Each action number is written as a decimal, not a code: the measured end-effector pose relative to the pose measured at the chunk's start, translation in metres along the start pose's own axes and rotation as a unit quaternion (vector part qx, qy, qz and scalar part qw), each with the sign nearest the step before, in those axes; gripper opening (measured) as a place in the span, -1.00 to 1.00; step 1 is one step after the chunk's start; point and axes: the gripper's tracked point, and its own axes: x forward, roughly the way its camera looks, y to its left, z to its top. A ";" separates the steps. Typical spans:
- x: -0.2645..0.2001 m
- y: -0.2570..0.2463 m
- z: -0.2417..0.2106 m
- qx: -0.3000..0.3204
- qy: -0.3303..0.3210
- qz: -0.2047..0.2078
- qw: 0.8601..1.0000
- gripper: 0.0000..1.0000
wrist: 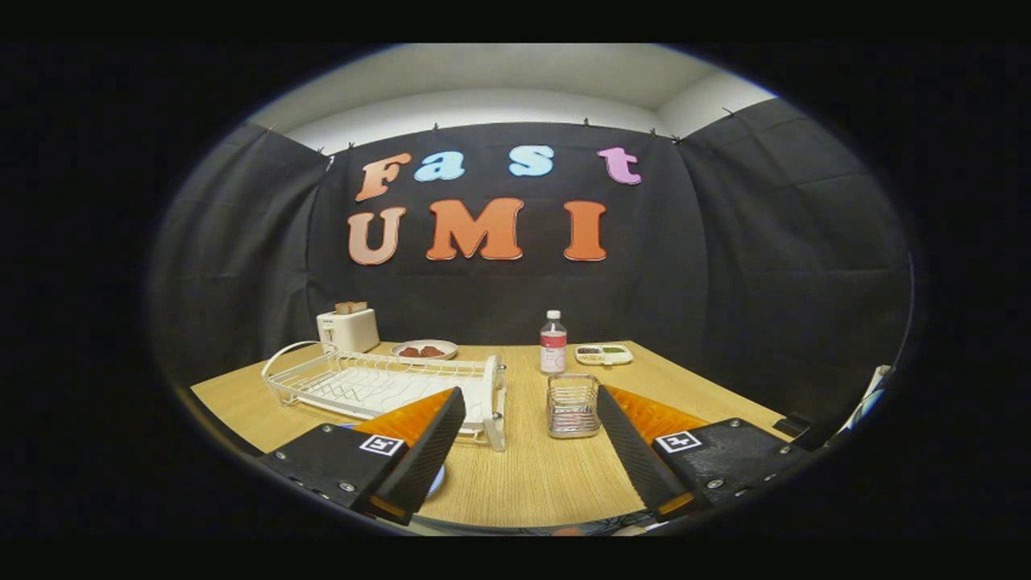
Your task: Take the plate from the dish rack, then take the spoon from the basket and place it into the plate.
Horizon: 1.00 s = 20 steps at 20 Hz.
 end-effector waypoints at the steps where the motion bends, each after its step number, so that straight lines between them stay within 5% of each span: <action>1: 0.000 0.001 0.001 0.000 -0.001 0.000 1.000 0.95; 20: 0.000 0.000 -0.011 0.003 0.002 0.003 1.000 0.95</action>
